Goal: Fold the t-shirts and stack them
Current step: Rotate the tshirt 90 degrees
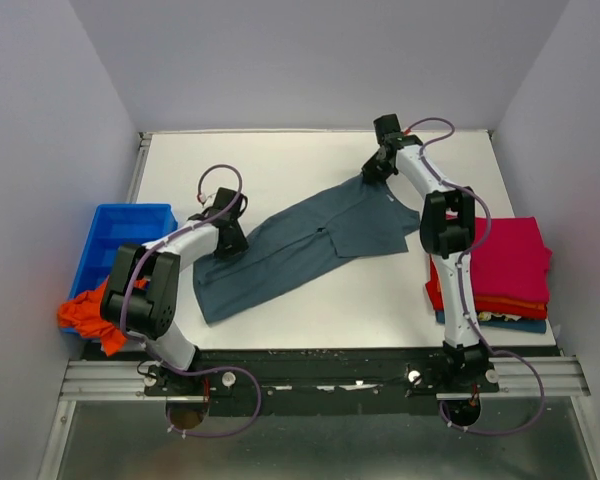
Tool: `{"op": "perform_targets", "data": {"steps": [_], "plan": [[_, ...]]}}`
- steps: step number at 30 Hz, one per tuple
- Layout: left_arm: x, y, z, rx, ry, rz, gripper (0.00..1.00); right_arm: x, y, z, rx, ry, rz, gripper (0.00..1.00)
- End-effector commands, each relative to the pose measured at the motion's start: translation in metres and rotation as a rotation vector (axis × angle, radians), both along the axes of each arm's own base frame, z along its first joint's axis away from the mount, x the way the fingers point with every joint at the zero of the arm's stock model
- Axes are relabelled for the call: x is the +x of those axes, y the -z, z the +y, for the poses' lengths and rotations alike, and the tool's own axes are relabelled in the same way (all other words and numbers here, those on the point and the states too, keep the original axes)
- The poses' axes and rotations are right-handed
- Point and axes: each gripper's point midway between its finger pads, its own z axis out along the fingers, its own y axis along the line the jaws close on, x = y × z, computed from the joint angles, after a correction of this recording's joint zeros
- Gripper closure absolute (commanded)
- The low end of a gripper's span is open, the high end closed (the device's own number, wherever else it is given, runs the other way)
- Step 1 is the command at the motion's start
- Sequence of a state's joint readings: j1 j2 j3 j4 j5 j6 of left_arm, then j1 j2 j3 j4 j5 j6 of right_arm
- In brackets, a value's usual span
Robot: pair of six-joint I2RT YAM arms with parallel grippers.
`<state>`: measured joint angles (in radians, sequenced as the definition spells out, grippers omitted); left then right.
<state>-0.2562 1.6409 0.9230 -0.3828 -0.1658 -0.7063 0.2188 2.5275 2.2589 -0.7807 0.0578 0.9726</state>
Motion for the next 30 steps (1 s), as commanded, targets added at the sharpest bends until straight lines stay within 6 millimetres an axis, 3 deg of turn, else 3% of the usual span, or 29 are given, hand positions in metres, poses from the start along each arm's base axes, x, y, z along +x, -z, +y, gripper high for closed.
{"op": "perform_targets", "data": {"steps": [1, 8, 12, 21, 30], "plan": [[-0.057, 0.032, -0.038, -0.098, 0.038, 0.18, 0.53, -0.003, 0.01, 0.046, 0.037, -0.102, -0.012, 0.99], [-0.064, 0.033, -0.096, -0.173, 0.097, 0.163, 0.53, -0.009, 0.008, 0.088, 0.052, -0.167, -0.042, 0.99], [-0.072, 0.031, -0.109, -0.212, 0.075, 0.148, 0.52, 0.003, 0.002, 0.085, 0.029, -0.149, -0.082, 0.99], [-0.12, 0.03, -0.161, -0.355, 0.051, 0.137, 0.51, 0.036, -0.017, 0.106, 0.133, -0.125, -0.217, 0.99], [-0.161, 0.016, -0.193, -0.454, 0.092, 0.134, 0.49, 0.041, -0.014, 0.123, 0.217, -0.163, -0.236, 0.99]]}}
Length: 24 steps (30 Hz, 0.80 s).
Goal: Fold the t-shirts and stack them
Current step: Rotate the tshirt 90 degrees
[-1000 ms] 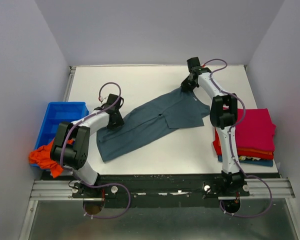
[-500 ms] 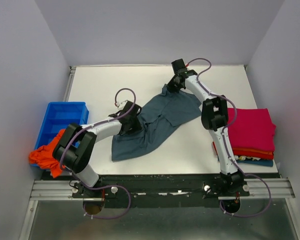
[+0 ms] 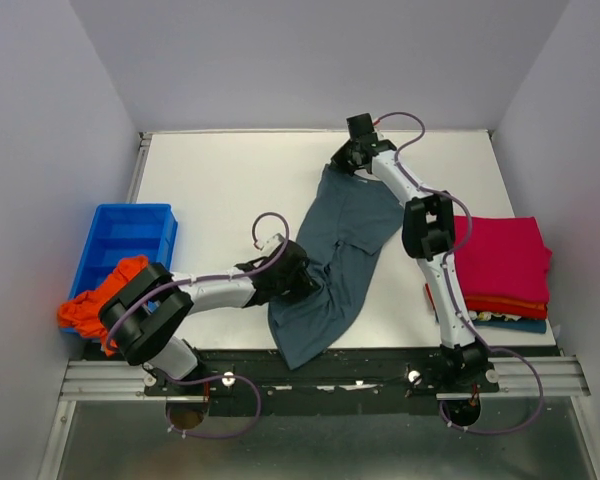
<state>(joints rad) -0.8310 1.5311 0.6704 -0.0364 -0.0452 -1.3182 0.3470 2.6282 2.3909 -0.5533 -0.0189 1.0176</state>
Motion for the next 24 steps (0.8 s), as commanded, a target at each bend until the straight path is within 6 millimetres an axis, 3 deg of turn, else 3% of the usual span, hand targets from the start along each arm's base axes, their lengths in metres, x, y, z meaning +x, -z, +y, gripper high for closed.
{"op": "perform_targets", "data": {"steps": [1, 5, 8, 11, 13, 14, 19, 24], "plan": [[-0.046, 0.017, 0.013, 0.067, 0.015, 0.126, 0.48, 0.006, 0.005, 0.016, 0.065, -0.043, -0.017, 0.99], [-0.027, 0.004, 0.045, 0.164, -0.007, 0.052, 0.44, 0.006, -0.022, 0.023, 0.063, -0.139, -0.109, 0.99], [0.0, -0.015, 0.071, 0.182, -0.042, -0.017, 0.44, 0.0, -0.052, 0.024, 0.054, -0.198, -0.181, 0.87], [0.029, -0.047, 0.1, 0.235, -0.079, -0.143, 0.41, -0.011, -0.074, 0.015, 0.032, -0.202, -0.226, 0.71], [0.048, -0.067, 0.109, 0.245, -0.094, -0.225, 0.34, -0.02, -0.087, 0.004, 0.012, -0.186, -0.256, 0.69], [0.058, -0.077, 0.11, 0.247, -0.086, -0.266, 0.34, -0.026, -0.096, -0.002, 0.005, -0.177, -0.271, 0.69], [0.116, -0.109, 0.099, 0.247, -0.021, -0.44, 0.32, -0.067, -0.1, -0.044, -0.042, -0.114, -0.236, 0.68], [0.177, -0.123, 0.071, 0.178, 0.045, -0.519, 0.29, -0.12, -0.078, -0.085, -0.12, -0.031, -0.148, 0.51]]}}
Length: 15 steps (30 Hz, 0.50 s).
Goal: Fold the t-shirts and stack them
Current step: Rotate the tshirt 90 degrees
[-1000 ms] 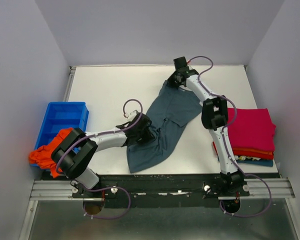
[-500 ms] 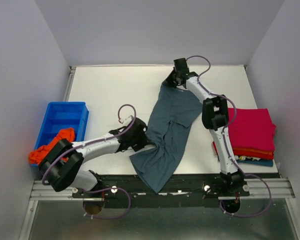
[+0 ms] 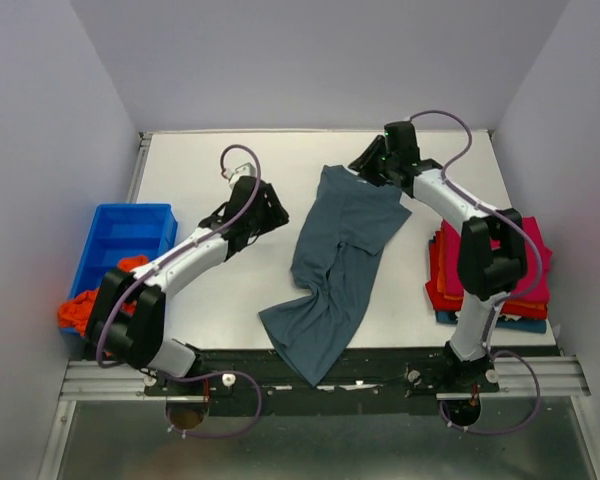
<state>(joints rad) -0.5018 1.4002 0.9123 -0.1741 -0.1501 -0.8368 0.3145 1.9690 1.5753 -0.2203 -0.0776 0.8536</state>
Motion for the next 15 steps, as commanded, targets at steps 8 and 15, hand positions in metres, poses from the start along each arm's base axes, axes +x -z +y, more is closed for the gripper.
{"op": "perform_targets", "data": {"steps": [8, 15], "plan": [[0.106, 0.023, -0.072, -0.081, 0.263, -0.014, 0.3, -0.094, 0.074, -0.113, -0.184, 0.195, 0.254, 0.51], [0.123, 0.053, -0.098, -0.117, 0.341, 0.08, 0.39, -0.117, 0.104, -0.127, -0.223, 0.202, 0.333, 0.51]]}}
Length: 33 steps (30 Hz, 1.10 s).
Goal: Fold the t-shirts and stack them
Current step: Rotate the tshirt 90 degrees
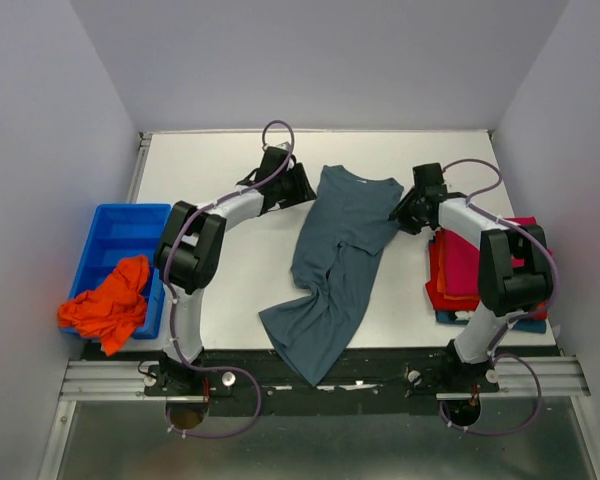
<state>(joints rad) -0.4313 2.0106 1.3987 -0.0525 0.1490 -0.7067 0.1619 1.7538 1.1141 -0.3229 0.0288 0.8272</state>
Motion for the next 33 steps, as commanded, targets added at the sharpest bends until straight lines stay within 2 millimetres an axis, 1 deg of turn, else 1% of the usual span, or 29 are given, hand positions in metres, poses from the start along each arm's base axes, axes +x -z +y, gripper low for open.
{"op": "perform_targets", "data": {"steps": [1, 4, 7, 11, 13, 16, 17, 18, 19, 22, 23, 25, 26, 29, 33], "plan": [[0.006, 0.009, -0.023, -0.041, 0.102, 0.06, 0.4, -0.012, 0.007, -0.005, -0.045, -0.012, 0.031, 0.52], [0.008, 0.021, -0.028, -0.049, 0.115, 0.09, 0.42, -0.008, 0.014, 0.001, -0.027, -0.032, 0.05, 0.54], [0.012, 0.028, -0.029, -0.051, 0.117, 0.101, 0.43, -0.005, 0.025, 0.006, -0.009, -0.041, 0.077, 0.56], [0.013, 0.037, -0.034, -0.087, 0.135, 0.133, 0.44, -0.002, 0.024, 0.005, -0.023, -0.04, 0.085, 0.59], [0.013, 0.04, -0.036, -0.092, 0.142, 0.143, 0.46, -0.002, 0.025, 0.005, -0.028, -0.046, 0.099, 0.58], [0.014, 0.047, -0.036, -0.08, 0.142, 0.164, 0.53, -0.001, 0.026, 0.005, -0.042, -0.053, 0.127, 0.58], [0.016, 0.049, -0.035, -0.071, 0.136, 0.169, 0.57, 0.0, 0.025, 0.005, -0.048, -0.054, 0.135, 0.56], [0.018, 0.052, -0.034, -0.058, 0.131, 0.176, 0.6, -0.001, 0.027, 0.004, -0.06, -0.05, 0.152, 0.54], [0.019, 0.055, -0.033, -0.05, 0.128, 0.185, 0.62, 0.001, 0.025, 0.005, -0.07, -0.052, 0.161, 0.52], [0.025, 0.059, -0.031, -0.047, 0.112, 0.194, 0.76, -0.003, 0.028, 0.0, -0.104, -0.057, 0.203, 0.5], [0.027, 0.06, -0.031, -0.048, 0.107, 0.193, 0.82, -0.004, 0.027, -0.003, -0.118, -0.056, 0.202, 0.5], [0.033, 0.064, -0.026, -0.042, 0.081, 0.199, 0.99, -0.004, 0.025, -0.006, -0.134, -0.053, 0.189, 0.5], [0.037, 0.065, -0.023, -0.046, 0.062, 0.2, 1.0, -0.002, 0.022, -0.006, -0.134, -0.053, 0.177, 0.5], [0.049, 0.068, -0.013, -0.085, 0.013, 0.207, 1.0, 0.008, 0.007, -0.003, -0.129, -0.06, 0.144, 0.5], [0.071, 0.065, 0.012, -0.118, -0.082, 0.194, 1.0, 0.028, -0.014, 0.002, -0.112, -0.077, 0.08, 0.48]]}}
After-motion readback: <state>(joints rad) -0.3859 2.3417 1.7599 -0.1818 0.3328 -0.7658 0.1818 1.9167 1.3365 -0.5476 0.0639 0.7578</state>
